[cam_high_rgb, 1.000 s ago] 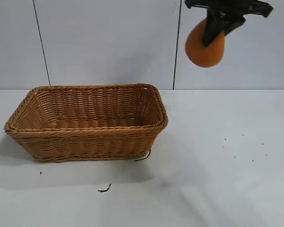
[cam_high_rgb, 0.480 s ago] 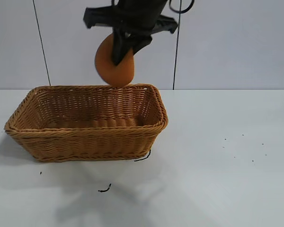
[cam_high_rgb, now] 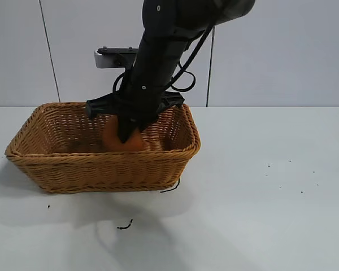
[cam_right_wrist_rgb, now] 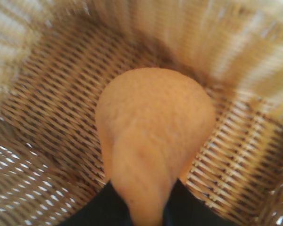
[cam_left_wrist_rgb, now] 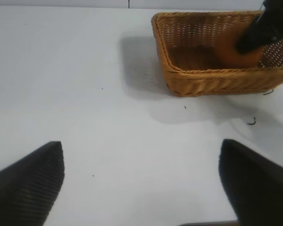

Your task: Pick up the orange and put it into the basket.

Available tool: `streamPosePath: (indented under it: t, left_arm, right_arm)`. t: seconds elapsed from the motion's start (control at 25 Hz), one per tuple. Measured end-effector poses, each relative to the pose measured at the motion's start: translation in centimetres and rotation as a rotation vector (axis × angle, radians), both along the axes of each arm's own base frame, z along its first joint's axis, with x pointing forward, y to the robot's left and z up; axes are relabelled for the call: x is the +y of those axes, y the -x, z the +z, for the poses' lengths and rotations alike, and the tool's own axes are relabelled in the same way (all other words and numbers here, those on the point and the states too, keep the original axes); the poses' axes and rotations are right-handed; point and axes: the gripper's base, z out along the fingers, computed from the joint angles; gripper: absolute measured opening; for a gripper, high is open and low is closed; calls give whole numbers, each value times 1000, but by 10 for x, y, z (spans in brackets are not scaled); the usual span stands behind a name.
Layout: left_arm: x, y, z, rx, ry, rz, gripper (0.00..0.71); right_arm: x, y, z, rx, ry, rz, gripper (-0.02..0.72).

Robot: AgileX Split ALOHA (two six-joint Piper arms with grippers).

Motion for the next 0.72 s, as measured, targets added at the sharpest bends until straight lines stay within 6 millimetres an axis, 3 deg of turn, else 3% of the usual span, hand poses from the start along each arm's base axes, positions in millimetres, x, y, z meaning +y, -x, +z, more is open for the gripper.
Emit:
streamPosePath:
  t: [0.08, 0.12, 0.2, 0.32, 0.44, 0.72]
  left_arm:
    - [0, 0, 0, 0, 0, 0, 639]
    - [0, 0, 0, 0, 0, 0, 639]
    - [0, 0, 0, 0, 0, 0, 639]
    - [0, 0, 0, 1, 0, 0, 639]
    - [0, 0, 0, 1, 0, 0, 639]
    - [0, 0, 0, 1, 0, 0, 639]
  right_arm:
    - [-1, -1, 12, -8, 15, -9, 656]
    - [-5, -4, 33, -27, 56, -29, 669]
    - [-10, -9, 56, -60, 85, -52, 674]
    - [-30, -20, 79, -90, 108, -99, 675]
    - [-64, -36, 88, -91, 121, -177, 675]
    - [-176, -75, 84, -32, 160, -416, 675]
